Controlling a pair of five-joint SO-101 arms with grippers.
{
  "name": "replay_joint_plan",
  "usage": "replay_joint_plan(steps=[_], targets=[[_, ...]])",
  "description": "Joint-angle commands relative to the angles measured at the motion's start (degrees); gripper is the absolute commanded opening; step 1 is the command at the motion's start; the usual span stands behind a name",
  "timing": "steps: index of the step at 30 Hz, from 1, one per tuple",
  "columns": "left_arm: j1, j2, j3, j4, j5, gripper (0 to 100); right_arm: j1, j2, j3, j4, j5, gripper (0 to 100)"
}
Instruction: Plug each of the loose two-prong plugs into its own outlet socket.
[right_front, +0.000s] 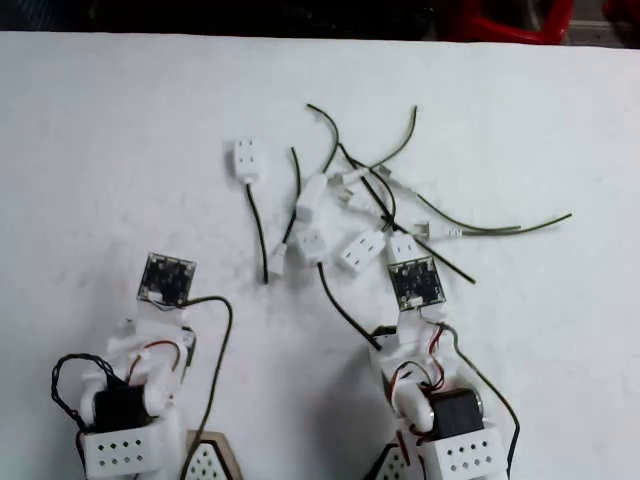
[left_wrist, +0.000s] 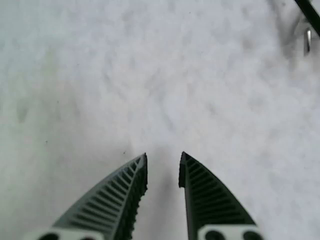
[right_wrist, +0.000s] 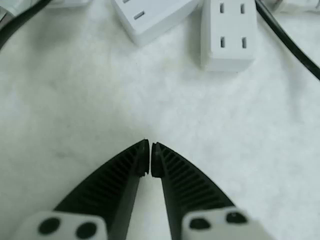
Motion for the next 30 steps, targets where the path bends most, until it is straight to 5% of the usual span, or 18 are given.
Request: replay_joint_plan(steps=[1,14,24,30], targets=[[-0.3,-0.6,-0.3,0.3,-0.4,12,0.1,-0.5,0.5,-0.7,-0.6,1.9],[-0.2,-0.6,-0.4,-0.4,-0.4,12,-0.1,-0.5,0.5,-0.7,-1.1,2.0],[-0.1,-0.7,-3.2,-21.4,-0.1,12,0.0,-0.5,0.5,-0.4,-0.6,2.0],[-0.1,-0.7,-2.8,-23.2,0.0,12,-0.8,-0.5,-1.8,0.7,-0.4,2.0]])
